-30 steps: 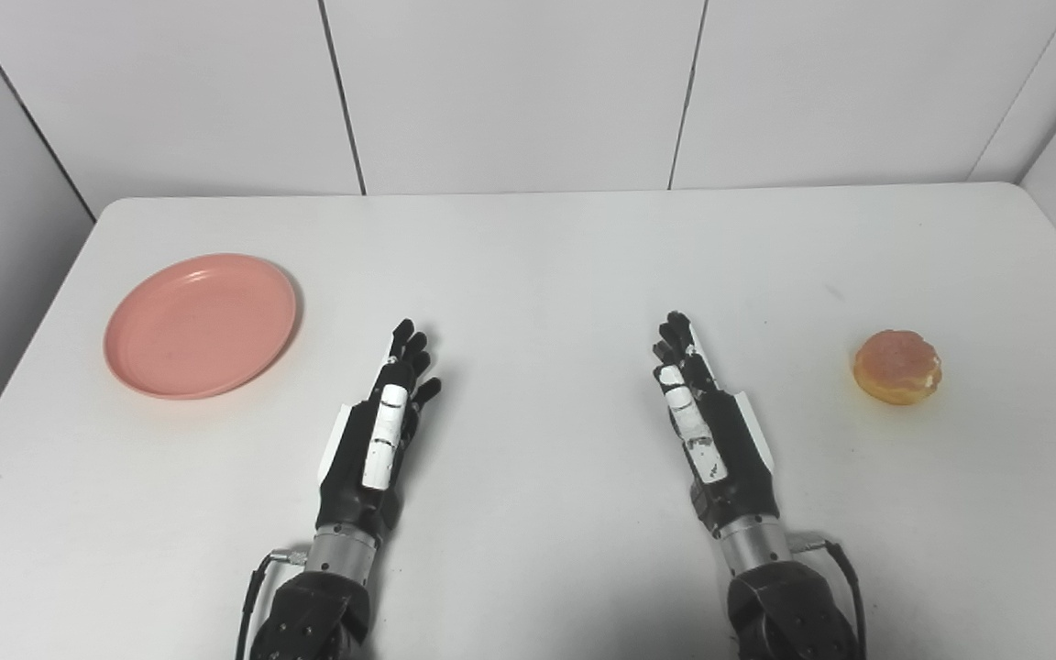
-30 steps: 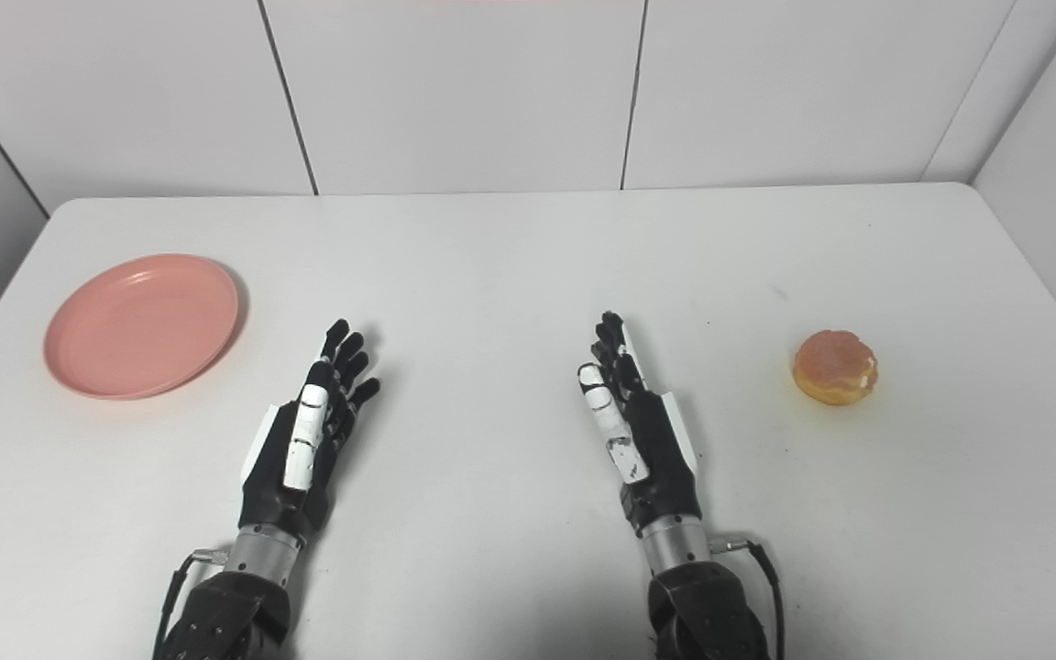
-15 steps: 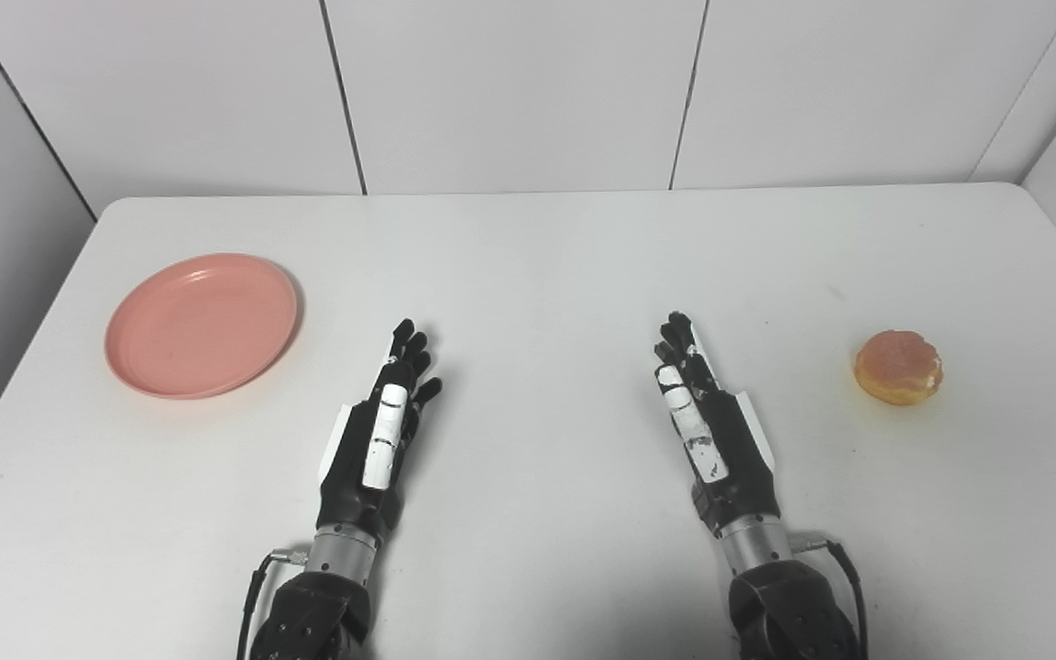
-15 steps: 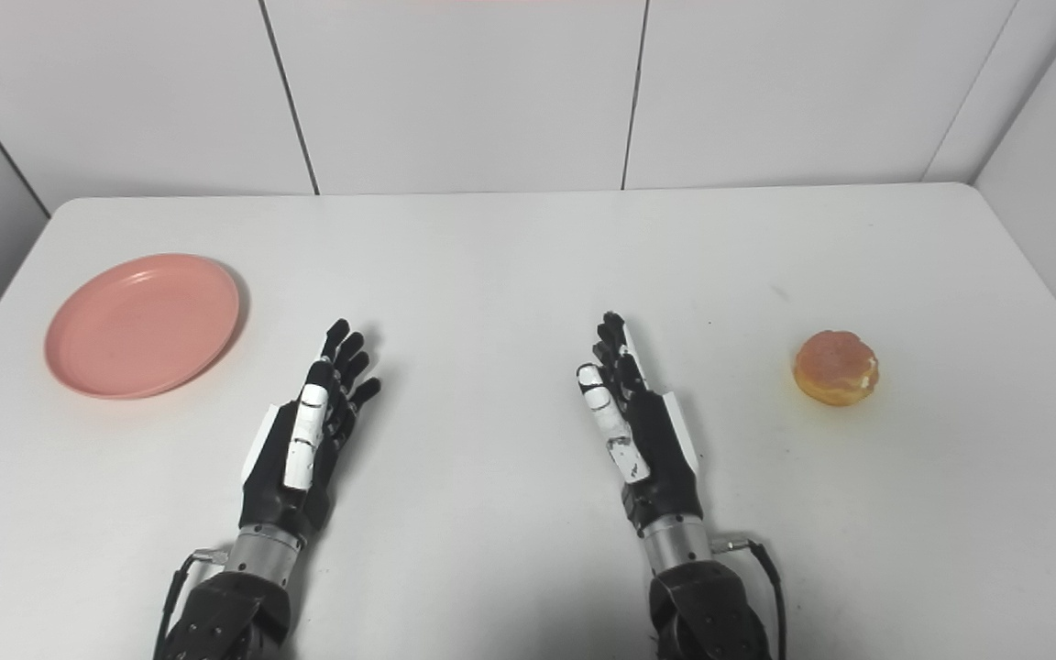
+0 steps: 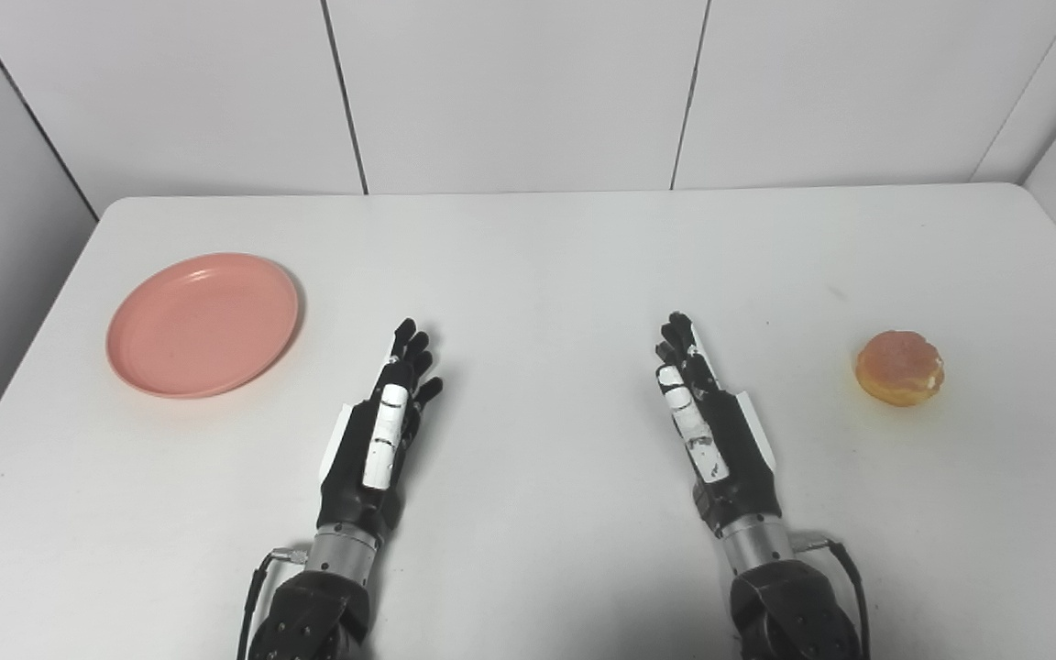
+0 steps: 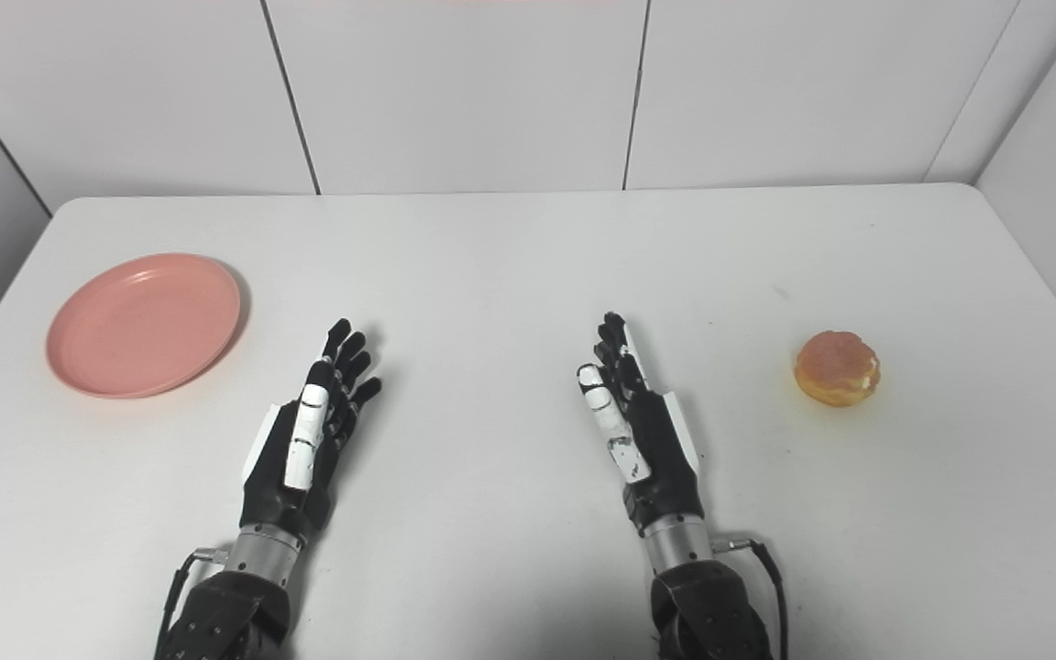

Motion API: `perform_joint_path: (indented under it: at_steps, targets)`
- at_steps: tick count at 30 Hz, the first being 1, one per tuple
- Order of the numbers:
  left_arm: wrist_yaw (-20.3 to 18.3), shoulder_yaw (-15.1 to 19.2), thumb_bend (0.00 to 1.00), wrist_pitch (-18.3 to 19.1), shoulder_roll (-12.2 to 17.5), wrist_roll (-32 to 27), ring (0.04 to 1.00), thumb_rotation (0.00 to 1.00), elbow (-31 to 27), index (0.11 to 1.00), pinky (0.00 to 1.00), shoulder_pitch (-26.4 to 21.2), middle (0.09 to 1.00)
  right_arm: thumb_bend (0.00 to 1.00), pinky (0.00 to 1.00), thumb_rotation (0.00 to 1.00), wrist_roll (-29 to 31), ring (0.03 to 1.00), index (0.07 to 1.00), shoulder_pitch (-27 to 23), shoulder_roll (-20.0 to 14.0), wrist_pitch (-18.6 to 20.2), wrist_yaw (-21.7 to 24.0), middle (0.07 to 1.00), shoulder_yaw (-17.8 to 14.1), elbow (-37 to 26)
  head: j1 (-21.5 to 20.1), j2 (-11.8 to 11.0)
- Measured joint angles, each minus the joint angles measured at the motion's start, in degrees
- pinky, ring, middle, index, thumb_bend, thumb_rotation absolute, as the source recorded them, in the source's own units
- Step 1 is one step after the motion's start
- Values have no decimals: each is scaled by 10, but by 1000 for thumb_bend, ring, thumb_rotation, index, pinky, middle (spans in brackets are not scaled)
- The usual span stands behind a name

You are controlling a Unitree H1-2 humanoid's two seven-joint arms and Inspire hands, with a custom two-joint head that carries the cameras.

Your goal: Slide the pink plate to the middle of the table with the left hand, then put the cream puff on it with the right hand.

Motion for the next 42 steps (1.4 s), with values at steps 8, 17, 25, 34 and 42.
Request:
perform_joint_path:
  at_steps: [8,17,25,34,42]
  targets:
    - [1,0,628,-1,0,3,1000,1000,0,1000,1000,0,1000,729,1000,839,3,1000,1000,-1,-2,1,2,1000,0,0,-1,0]
    - [0,0,630,-3,0,3,1000,1000,2,1000,1000,0,1000,724,1000,855,1,1000,1000,-2,-3,1,1,1000,0,0,-1,1]
    - [10,-9,648,-4,-3,20,1000,1000,5,1000,1000,0,1000,687,1000,795,13,1000,1000,-3,-12,1,11,1000,-8,2,132,-36]
    - [64,-36,701,-69,-69,78,1000,996,63,1000,1000,-14,1000,652,1000,841,73,1000,1000,-5,-53,-33,51,1000,-41,23,239,-89]
    - [72,-44,709,-79,-84,90,1000,999,83,1000,1000,-23,1000,638,1000,827,86,1000,1000,-6,-55,-39,56,1000,-46,27,226,-97]
